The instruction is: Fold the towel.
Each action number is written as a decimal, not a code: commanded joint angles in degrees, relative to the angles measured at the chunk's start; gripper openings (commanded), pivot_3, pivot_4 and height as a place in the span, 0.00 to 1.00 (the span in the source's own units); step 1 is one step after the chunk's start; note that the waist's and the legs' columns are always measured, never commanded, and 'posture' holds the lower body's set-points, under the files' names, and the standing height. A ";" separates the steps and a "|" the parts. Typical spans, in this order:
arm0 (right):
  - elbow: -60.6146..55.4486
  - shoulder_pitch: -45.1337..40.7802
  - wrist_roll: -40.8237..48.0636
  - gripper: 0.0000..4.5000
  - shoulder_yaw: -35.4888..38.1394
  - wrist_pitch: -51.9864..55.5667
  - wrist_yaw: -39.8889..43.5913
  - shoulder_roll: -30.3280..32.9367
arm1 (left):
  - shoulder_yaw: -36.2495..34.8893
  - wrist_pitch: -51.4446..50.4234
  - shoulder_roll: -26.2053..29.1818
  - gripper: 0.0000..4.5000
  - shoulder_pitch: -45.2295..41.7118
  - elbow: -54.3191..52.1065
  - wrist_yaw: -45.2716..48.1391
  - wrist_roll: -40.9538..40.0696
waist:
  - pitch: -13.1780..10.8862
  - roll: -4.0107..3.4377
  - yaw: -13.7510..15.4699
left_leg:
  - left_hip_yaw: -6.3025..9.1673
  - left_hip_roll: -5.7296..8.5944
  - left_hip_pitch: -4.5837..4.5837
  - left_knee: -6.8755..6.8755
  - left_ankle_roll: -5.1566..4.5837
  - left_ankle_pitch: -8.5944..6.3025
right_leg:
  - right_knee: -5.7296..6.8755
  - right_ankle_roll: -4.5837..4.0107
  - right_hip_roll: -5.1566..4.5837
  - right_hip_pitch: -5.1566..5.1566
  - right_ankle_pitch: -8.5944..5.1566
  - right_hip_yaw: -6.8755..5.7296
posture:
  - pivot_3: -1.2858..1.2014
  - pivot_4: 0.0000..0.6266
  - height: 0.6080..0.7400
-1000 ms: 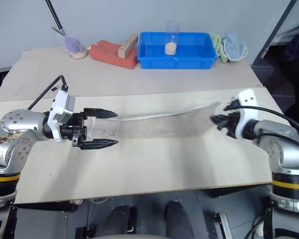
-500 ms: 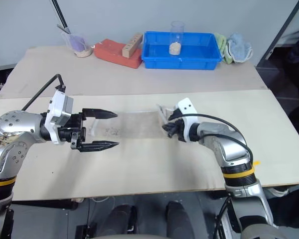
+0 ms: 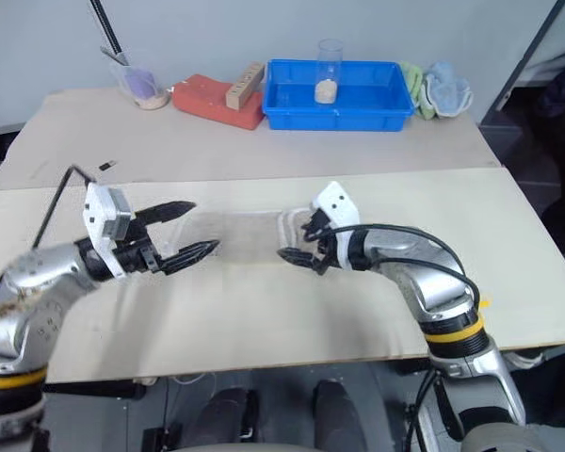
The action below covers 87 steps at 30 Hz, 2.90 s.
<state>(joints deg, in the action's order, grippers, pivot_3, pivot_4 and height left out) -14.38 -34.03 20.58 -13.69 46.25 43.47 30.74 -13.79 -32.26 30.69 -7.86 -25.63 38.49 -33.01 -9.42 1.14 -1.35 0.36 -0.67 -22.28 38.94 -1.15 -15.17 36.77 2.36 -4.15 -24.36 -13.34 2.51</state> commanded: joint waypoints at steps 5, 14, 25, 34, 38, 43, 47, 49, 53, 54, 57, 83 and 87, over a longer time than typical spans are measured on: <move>2.13 -5.45 -3.02 0.92 -1.29 -9.02 5.68 0.94 | -9.47 -10.81 -14.61 1.00 8.93 -9.92 -26.60 -8.05 | 0.01 0.03 0.71 | 0.10 0.07 0.04 0.01 0.02 0.01 | 0.08 -0.01 -0.13 0.03 0.00 -0.06 | 0.52 0.24 1.00; 7.34 -11.75 -3.15 0.92 -1.40 -14.66 16.32 2.53 | -8.34 -19.12 -24.97 1.00 4.57 -6.13 -42.31 -14.49 | 0.03 0.07 1.03 | 0.30 0.48 0.05 0.01 0.06 0.03 | 0.06 0.00 -0.25 0.11 0.01 -0.13 | 0.52 0.24 1.00; 8.61 -11.53 -1.98 0.92 2.57 -14.86 23.85 8.53 | -6.74 -20.08 -31.42 1.00 0.37 -1.58 -53.99 -13.13 | 0.05 0.10 0.72 | 0.34 0.56 0.05 -0.01 0.07 0.03 | 0.00 0.00 -0.29 0.13 0.01 -0.10 | 0.52 0.24 1.00; 7.30 -10.85 -0.80 0.93 4.82 -12.65 24.99 10.72 | -7.43 -17.47 -31.12 0.49 -3.22 1.61 -57.47 -10.08 | 0.05 0.13 0.85 | 0.35 0.62 0.03 -0.01 0.08 0.04 | -0.01 0.00 -0.31 0.13 0.01 -0.09 | 0.52 0.24 1.00; 6.36 -10.27 0.22 0.93 5.48 -11.61 25.46 12.29 | -6.76 -16.57 -29.30 0.06 -5.08 2.15 -56.58 -8.12 | 0.05 0.13 0.93 | 0.37 0.63 -0.01 0.00 0.09 0.05 | -0.05 0.00 -0.32 0.12 0.01 -0.10 | 0.52 0.24 1.00; 4.04 -7.85 1.36 0.93 7.04 -9.72 26.29 15.86 | -0.25 -14.53 -21.37 0.00 -7.18 0.83 -49.00 -2.36 | 0.05 0.13 1.12 | 0.38 0.65 -0.02 -0.01 0.10 0.05 | -0.04 0.01 -0.32 0.12 0.01 -0.11 | 0.52 0.24 1.00; 1.08 -2.24 2.89 0.93 9.20 -8.23 29.21 23.13 | 8.75 -13.09 -14.22 0.00 -11.02 -0.87 -36.26 -1.48 | 0.04 0.13 1.93 | 0.46 0.72 -0.10 0.00 0.17 0.09 | -0.14 0.00 -0.33 0.13 0.00 -0.10 | 0.52 0.24 1.00; 0.39 1.08 2.96 0.93 11.12 -7.99 29.36 26.60 | 13.92 -13.15 -12.53 0.00 -14.09 -0.53 -28.94 -2.24 | 0.04 0.13 2.16 | 0.45 0.75 -0.10 0.01 0.17 0.09 | -0.21 0.01 -0.37 0.19 0.00 -0.10 | 0.52 0.24 1.00; -0.82 4.95 3.86 0.93 14.12 -6.91 28.15 29.61 | 19.48 -11.61 -12.44 0.00 -17.52 2.14 -20.82 -1.23 | 0.04 0.13 1.78 | 0.40 0.74 -0.09 0.00 0.17 0.09 | -0.32 0.04 -0.35 0.25 0.02 -0.05 | 0.52 0.24 1.00; -1.28 6.18 4.17 0.93 15.23 -6.44 27.71 30.29 | 21.06 -10.98 -13.11 0.00 -18.71 3.51 -18.92 -0.78 | 0.04 0.14 1.66 | 0.39 0.71 -0.09 0.00 0.16 0.09 | -0.32 0.05 -0.30 0.21 0.03 -0.02 | 0.52 0.24 1.00; -3.17 10.01 4.98 0.93 18.44 -5.13 26.47 31.96 | 25.68 -7.99 -15.77 0.00 -22.59 9.18 -14.48 1.82 | 0.03 0.14 1.67 | 0.40 0.68 -0.08 -0.03 0.15 0.09 | -0.22 0.05 -0.25 0.19 0.02 -0.06 | 0.52 0.24 1.00; -3.00 6.37 6.82 0.93 19.83 2.45 5.42 20.58 | 24.84 16.53 -7.26 0.99 -26.79 18.46 16.74 11.74 | 0.02 0.17 0.78 | 0.03 0.61 -0.01 0.00 0.12 0.10 | -0.10 0.09 -0.16 0.19 0.01 0.01 | 0.52 0.24 1.00; 3.38 2.85 1.93 0.93 15.29 0.10 -1.78 12.35 | 20.59 14.63 4.08 0.99 -24.87 16.09 25.22 8.73 | 0.02 0.16 0.37 | 0.04 0.58 -0.05 -0.02 0.12 0.10 | -0.06 0.07 -0.13 0.10 -0.01 -0.02 | 0.52 0.24 1.00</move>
<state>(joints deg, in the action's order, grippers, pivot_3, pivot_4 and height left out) -11.83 -29.69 24.36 2.17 48.27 44.23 43.85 8.44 -17.56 33.71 -32.65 -6.08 60.50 -21.89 -9.40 1.30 -0.97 0.41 -0.09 -22.34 38.90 -1.03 -15.07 36.70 2.45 -4.31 -24.27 -13.36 2.47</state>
